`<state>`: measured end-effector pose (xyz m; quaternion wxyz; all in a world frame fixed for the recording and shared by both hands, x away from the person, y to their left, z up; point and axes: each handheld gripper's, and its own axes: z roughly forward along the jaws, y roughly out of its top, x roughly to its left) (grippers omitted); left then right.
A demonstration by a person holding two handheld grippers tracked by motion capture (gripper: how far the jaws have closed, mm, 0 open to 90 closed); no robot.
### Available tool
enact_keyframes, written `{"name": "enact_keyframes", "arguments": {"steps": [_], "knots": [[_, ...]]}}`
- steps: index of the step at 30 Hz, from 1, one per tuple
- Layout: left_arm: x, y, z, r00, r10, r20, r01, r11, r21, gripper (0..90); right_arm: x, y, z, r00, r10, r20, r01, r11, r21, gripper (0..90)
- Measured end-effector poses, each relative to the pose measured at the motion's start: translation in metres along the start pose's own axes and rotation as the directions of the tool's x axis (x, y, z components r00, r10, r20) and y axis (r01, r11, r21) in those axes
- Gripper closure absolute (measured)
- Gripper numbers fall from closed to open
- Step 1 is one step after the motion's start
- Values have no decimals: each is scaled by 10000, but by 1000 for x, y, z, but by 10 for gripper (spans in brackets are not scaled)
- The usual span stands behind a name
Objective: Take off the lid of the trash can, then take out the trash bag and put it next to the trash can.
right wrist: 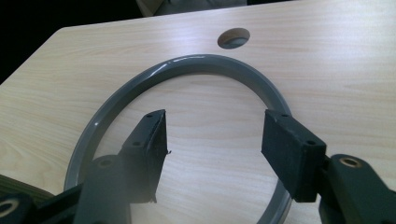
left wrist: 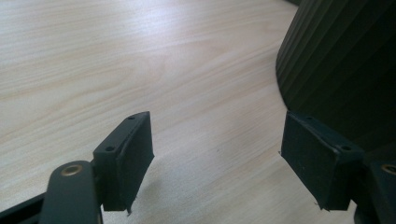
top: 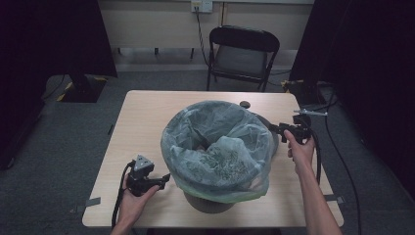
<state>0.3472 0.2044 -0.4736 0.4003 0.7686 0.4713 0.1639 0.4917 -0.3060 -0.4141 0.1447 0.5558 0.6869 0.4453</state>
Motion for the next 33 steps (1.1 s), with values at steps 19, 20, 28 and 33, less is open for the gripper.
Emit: {"name": "enact_keyframes", "arguments": {"steps": [19, 20, 28, 33], "knots": [[-16, 31, -44, 9906, -344, 1323, 500, 9920, -1163, 301, 56, 13, -50, 9843, -441, -1709, 354, 9979, -534, 430], [-15, 33, -47, 9902, -333, 1355, 502, 9911, -1234, 304, 57, 13, -53, 9849, -481, -1662, 389, 9976, -581, 432], [-13, 48, -75, 9858, -459, 1612, 789, 9757, -2047, 323, 68, 19, -72, 9805, -634, -1857, 459, 9942, -972, 447], [-15, 59, -91, 9853, -221, 1691, 630, 9687, -2402, 315, 79, 26, -83, 9778, -901, -1891, 673, 9900, -1238, 450]]}}
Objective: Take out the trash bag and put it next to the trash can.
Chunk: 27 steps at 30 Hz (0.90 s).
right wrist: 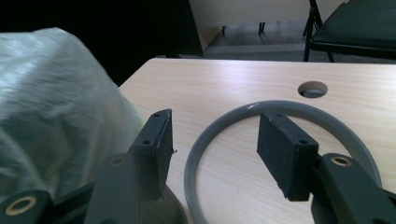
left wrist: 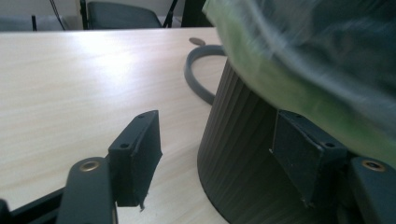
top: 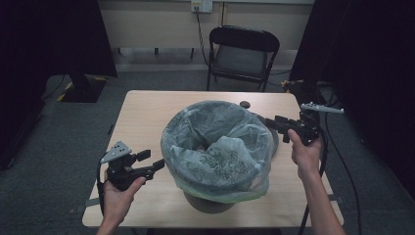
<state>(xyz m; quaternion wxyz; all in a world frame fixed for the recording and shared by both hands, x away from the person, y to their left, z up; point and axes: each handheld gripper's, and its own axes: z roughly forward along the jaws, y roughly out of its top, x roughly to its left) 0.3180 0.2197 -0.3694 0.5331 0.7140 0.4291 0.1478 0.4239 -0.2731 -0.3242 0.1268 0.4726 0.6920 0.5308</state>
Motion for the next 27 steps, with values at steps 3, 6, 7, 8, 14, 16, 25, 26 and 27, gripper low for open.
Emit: {"name": "enact_keyframes", "arguments": {"steps": [3, 6, 7, 8, 14, 16, 25, 26, 27], "knots": [[-1, 10, -8, 9999, -72, 104, 76, 9991, -406, 311, 8, 5, -6, 9999, -146, 2, 146, 9997, -171, 451], [-2, 20, -16, 10000, 23, 4, -22, 9976, -689, 311, 14, 9, -10, 9997, -242, -21, 241, 9994, -262, 452], [-2, 22, -18, 10000, 31, 30, -29, 9970, -772, 311, 16, 11, -10, 9996, -287, -41, 286, 9992, -282, 453], [-1, 24, -20, 10000, 19, 89, -12, 9966, -829, 311, 17, 12, -11, 9995, -309, -50, 308, 9991, -304, 456], [-4, 36, -30, 9989, -94, 451, 149, 9924, -1223, 321, 25, 18, -14, 9986, -173, -498, 142, 9980, -621, 466], [-7, 41, -31, 9990, -29, 453, 87, 9916, -1290, 319, 30, 20, -15, 9977, -286, -620, 248, 9978, -609, 466], [-23, 65, -29, 9967, 17, 810, 127, 9842, -1767, 302, 61, 25, -32, 9877, -951, -1238, 852, 9929, -829, 445], [-25, 67, -28, 9959, 2, 909, 160, 9839, -1779, 299, 64, 25, -34, 9863, -1009, -1308, 898, 9920, -886, 438], [-27, 69, -27, 9952, -9, 981, 185, 9838, -1782, 298, 67, 25, -37, 9848, -1127, -1321, 1006, 9904, -946, 430]]}}
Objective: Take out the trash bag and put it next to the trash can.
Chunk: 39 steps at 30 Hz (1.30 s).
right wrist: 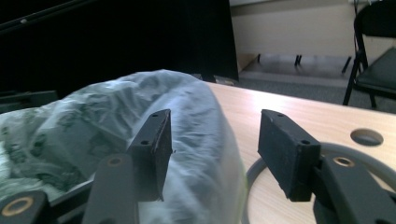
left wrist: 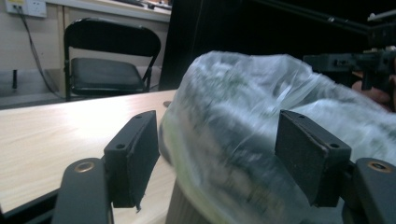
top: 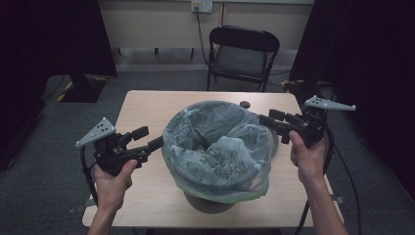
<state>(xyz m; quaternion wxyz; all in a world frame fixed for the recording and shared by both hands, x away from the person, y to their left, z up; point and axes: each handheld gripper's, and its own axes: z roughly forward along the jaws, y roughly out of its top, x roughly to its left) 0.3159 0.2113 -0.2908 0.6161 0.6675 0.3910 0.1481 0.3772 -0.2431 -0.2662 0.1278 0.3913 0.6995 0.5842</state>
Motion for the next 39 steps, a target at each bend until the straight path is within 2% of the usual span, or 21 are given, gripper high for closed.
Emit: {"name": "enact_keyframes", "arguments": {"steps": [2, 3, 4, 6, 9, 11, 13, 14, 16, 17, 19, 23, 26, 27, 29, 31, 32, 34, 36, 38, 39], "knots": [[-2, 2, 3, 10000, -32, 63, 33, 10000, -19, 290, 3, 0, -1, 10000, -46, -55, 46, 10000, -7, 412], [-6, 3, 7, 9999, 78, 139, -79, 10000, 49, 290, 6, 0, -2, 9997, -28, -231, 27, 10000, -30, 409], [-7, 4, 9, 9997, 121, 205, -123, 9998, 125, 286, 10, -2, -1, 9991, -99, -408, 106, 9998, 151, 389], [-11, 6, 15, 9989, 90, 450, -103, 9995, 290, 281, 15, -4, 1, 9991, -226, -363, 241, 9989, 405, 370], [-17, 9, 20, 9990, 389, 241, -398, 9983, 420, 254, 20, -8, 4, 9988, -297, -387, 319, 9978, 583, 334], [-18, 10, 24, 9991, 125, 412, -146, 9985, 523, 253, 22, -10, 5, 9987, -451, -228, 468, 9959, 775, 319], [-19, 13, 27, 9988, 301, 398, -327, 9972, 667, 246, 22, -13, 6, 9977, -476, -479, 515, 9951, 842, 315], [-20, 14, 28, 9991, 301, 298, -320, 9973, 654, 242, 23, -14, 6, 9979, -568, -302, 592, 9946, 852, 313], [-19, 16, 31, 9988, 187, 454, -213, 9981, 570, 241, 24, -14, 7, 9964, -770, -356, 803, 9913, 1039, 289], [-18, 18, 32, 9986, 99, 528, -131, 9981, 595, 241, 25, -14, 7, 9962, -834, -259, 858, 9898, 1135, 310], [-17, 19, 36, 9992, 125, 386, -152, 9975, 697, 238, 28, -14, 8, 9931, -1137, 293, 1092, 9862, 1243, 435], [-15, 20, 42, 9982, 12, 599, -64, 9963, 856, 203, 28, -12, 9, 9838, -1489, 1000, 1337, 9805, 1441, 605], [-14, 19, 46, 9987, 72, 503, -125, 9944, 1046, 184, 28, -8, 7, 9807, -1506, 1242, 1360, 9835, 1191, 738], [-14, 18, 47, 9987, 61, 515, -116, 9942, 1072, 185, 29, -6, 7, 9780, -1553, 1391, 1401, 9837, 1128, 771], [-13, 17, 48, 9995, 150, 268, -181, 9929, 1174, 203, 31, -3, 7, 9732, -1691, 1561, 1523, 9817, 1142, 805], [-13, 16, 47, 9998, 218, 39, -221, 9934, 1125, 251, 30, -1, 7, 9741, -1618, 1580, 1477, 9842, 972, 889], [-13, 15, 46, 9996, 261, -58, -254, 9944, 1023, 330, 27, 1, 8, 9832, -1358, 1217, 1247, 9877, 942, 890], [-12, 16, 45, 9994, 293, -167, -274, 9943, 1035, 376, 25, 1, 10, 9864, -1220, 1101, 1121, 9894, 919, 892], [-11, 16, 44, 9987, 412, -311, -376, 9934, 1085, 442, 21, 2, 12, 9931, -906, 744, 839, 9925, 885, 894], [-12, 17, 44, 9942, 797, -721, -707, 9904, 1191, 553, 20, 3, 14, 9949, -828, 568, 780, 9936, 816, 896], [-12, 17, 44, 9942, 797, -721, -707, 9904, 1191, 588, 19, 4, 15, 9965, -736, 394, 705, 9947, 755, 897]]}}
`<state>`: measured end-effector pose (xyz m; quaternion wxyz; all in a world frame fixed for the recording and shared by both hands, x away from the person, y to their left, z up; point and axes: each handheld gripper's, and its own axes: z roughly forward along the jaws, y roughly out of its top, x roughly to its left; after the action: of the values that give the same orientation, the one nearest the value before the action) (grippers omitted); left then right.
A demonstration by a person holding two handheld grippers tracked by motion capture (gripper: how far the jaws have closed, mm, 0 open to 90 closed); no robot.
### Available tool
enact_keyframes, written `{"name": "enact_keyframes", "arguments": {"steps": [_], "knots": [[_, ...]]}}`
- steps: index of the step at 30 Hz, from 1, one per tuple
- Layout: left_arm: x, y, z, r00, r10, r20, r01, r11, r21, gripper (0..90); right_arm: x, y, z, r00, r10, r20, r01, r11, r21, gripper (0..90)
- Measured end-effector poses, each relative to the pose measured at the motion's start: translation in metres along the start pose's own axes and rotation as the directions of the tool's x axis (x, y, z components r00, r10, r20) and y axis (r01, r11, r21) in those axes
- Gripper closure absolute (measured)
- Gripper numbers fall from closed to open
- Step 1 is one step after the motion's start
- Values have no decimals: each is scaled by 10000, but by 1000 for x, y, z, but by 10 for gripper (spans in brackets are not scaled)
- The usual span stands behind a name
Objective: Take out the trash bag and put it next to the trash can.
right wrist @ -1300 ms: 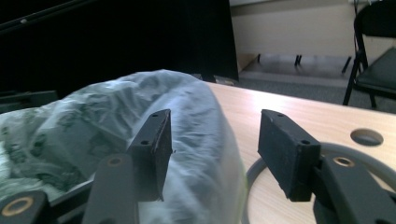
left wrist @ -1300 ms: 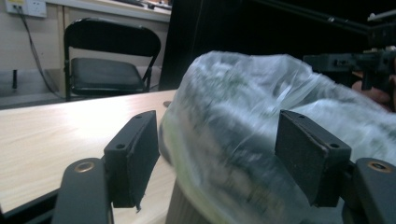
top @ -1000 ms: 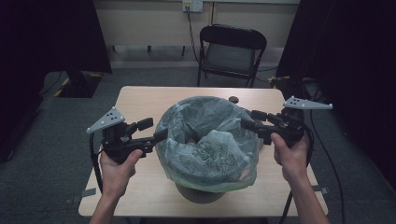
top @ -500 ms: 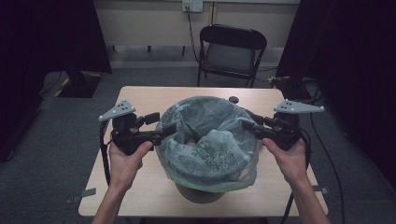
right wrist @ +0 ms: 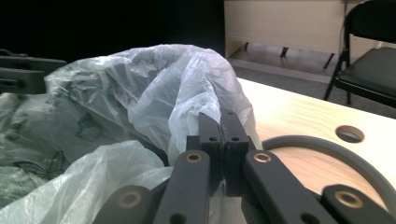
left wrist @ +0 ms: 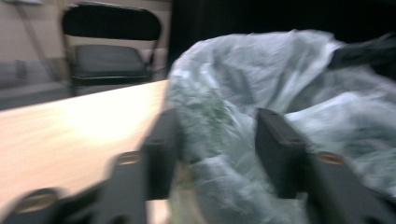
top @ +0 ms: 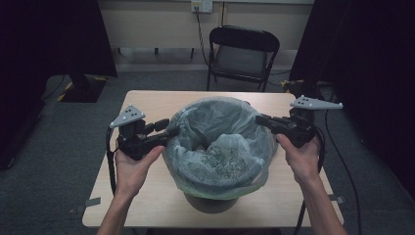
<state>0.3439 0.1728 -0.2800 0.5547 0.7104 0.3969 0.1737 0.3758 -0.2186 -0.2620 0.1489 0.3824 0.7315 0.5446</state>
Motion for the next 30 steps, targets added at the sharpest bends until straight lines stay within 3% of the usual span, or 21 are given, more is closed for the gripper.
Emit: {"name": "enact_keyframes", "arguments": {"steps": [2, 8, 10, 17, 26, 30], "knots": [[0, 1, 1, 9993, 113, -344, -111, 9999, 69, 661, 0, 2, 2, 9993, 70, -365, -73, 9999, -87, 897], [3, 5, -5, 9992, 208, -336, -216, 9994, -259, 789, 6, 8, 5, 9982, -119, -582, 110, 9998, -153, 897], [6, 6, -8, 9996, -2, 286, 15, 9990, -443, 884, 7, 9, 4, 9980, -149, -615, 138, 9997, -186, 897], [-2, 10, -11, 9960, 254, 856, -205, 9981, -583, 900, 14, 14, 3, 9965, -317, -770, 290, 9989, -358, 897], [-26, 32, -21, 9865, 645, 1505, -434, 9892, -1398, 900, 24, 24, 1, 9925, -472, -1126, 392, 9966, -722, 898], [-32, 37, -22, 9873, 921, 1296, -767, 9899, -1191, 900, 27, 27, -1, 9913, -472, -1228, 374, 9960, -808, 898]]}}
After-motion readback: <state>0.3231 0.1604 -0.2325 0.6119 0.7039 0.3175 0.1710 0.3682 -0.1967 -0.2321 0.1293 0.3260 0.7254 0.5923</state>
